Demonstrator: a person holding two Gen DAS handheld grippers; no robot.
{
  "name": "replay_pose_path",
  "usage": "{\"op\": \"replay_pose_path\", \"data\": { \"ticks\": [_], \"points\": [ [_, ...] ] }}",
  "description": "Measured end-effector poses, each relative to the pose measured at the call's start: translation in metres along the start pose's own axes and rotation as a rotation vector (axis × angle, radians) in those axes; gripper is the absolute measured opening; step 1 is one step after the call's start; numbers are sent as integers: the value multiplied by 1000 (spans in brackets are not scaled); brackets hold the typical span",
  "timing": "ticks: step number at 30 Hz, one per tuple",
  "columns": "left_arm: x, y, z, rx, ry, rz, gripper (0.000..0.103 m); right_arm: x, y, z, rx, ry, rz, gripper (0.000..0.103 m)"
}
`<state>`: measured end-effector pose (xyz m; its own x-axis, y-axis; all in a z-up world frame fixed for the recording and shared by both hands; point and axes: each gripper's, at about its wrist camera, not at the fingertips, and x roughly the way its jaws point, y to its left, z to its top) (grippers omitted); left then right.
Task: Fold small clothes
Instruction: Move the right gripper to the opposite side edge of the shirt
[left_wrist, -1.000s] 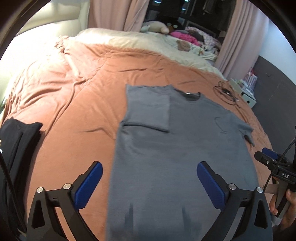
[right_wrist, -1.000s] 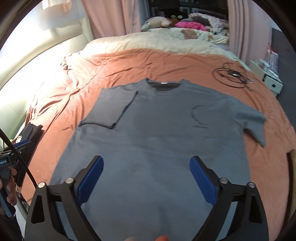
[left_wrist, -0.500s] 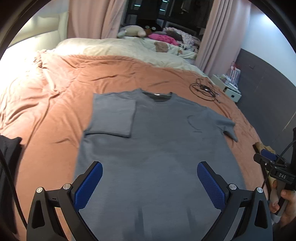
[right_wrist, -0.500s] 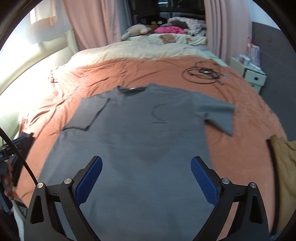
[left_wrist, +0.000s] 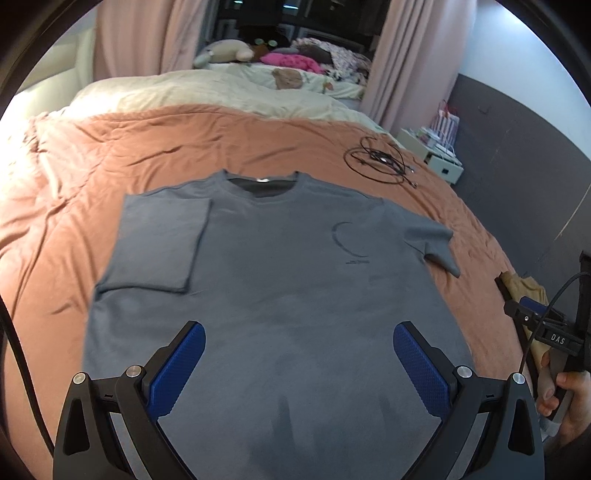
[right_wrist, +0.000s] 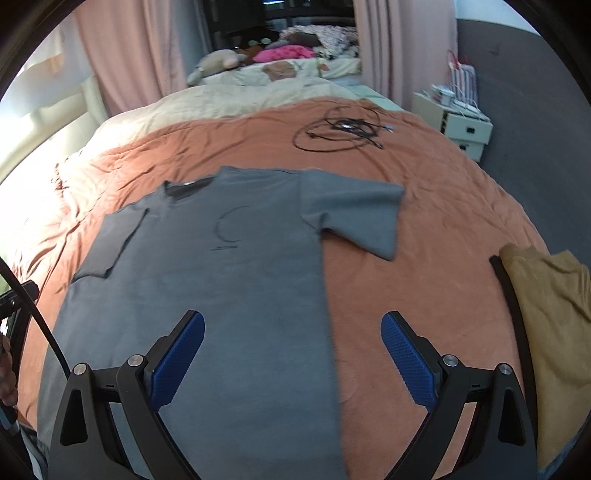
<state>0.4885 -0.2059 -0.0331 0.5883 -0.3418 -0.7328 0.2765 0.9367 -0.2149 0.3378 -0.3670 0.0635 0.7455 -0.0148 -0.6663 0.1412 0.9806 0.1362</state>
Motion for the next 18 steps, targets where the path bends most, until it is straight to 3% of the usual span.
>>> {"op": "replay_pose_path", "data": {
  "ticks": [10, 12, 14, 18],
  "points": [
    [72, -45, 32, 91, 68, -74, 83, 48, -53, 30, 110, 27, 33, 96],
    [90, -53, 39, 108, 85, -88, 78, 61, -64, 36, 145, 28, 49, 92],
    [106, -59, 45, 117, 101, -100, 72, 75, -74, 42, 171, 33, 63, 79],
    [143, -69, 57, 119, 131, -121, 56, 110, -99, 57, 227, 50, 81, 71]
  ]
}}
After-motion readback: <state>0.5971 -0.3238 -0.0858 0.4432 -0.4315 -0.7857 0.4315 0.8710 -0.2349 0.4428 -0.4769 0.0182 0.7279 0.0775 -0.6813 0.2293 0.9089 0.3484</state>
